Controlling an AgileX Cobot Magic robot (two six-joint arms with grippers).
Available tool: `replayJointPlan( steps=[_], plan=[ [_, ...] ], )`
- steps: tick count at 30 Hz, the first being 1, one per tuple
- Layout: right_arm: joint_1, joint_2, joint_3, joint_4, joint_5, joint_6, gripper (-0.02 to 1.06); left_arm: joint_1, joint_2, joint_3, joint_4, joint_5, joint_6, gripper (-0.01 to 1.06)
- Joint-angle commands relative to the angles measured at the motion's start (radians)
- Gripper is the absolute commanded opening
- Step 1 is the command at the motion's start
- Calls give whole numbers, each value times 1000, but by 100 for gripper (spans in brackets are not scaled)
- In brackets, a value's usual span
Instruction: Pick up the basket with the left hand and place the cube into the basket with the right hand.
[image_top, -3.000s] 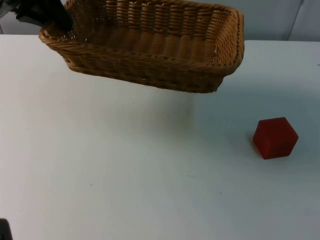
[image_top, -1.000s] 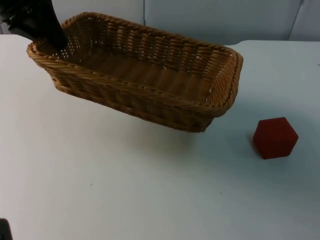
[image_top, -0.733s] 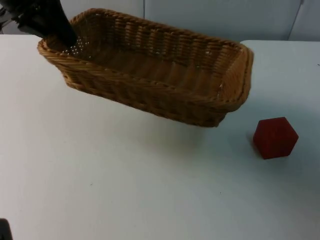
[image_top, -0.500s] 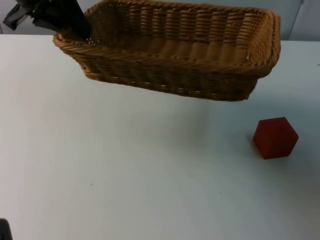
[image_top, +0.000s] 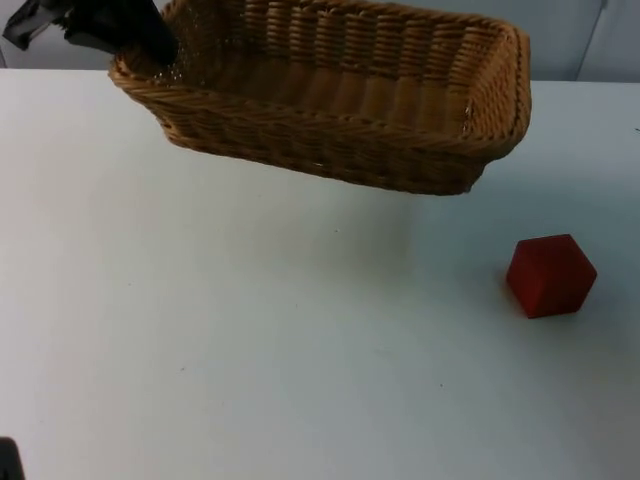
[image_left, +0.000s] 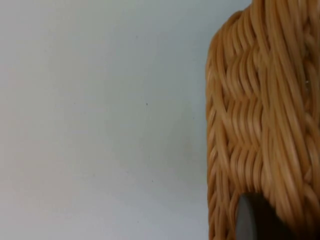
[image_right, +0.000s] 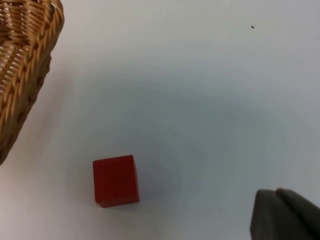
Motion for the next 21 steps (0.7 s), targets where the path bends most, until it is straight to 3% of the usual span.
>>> replayJointPlan(
  steps=[1,13,21],
  plan=[
    [4,1,-7,6,-6,-6,0,-3,-9,-2,-43,-38,-3,0],
    [4,1,-7,6,-10,-6,0,-3,-9,-2,-43,-261,-3,0],
    [4,1,-7,6,-10,-6,0,-3,-9,-2,-43,-302,-3,0]
  ],
)
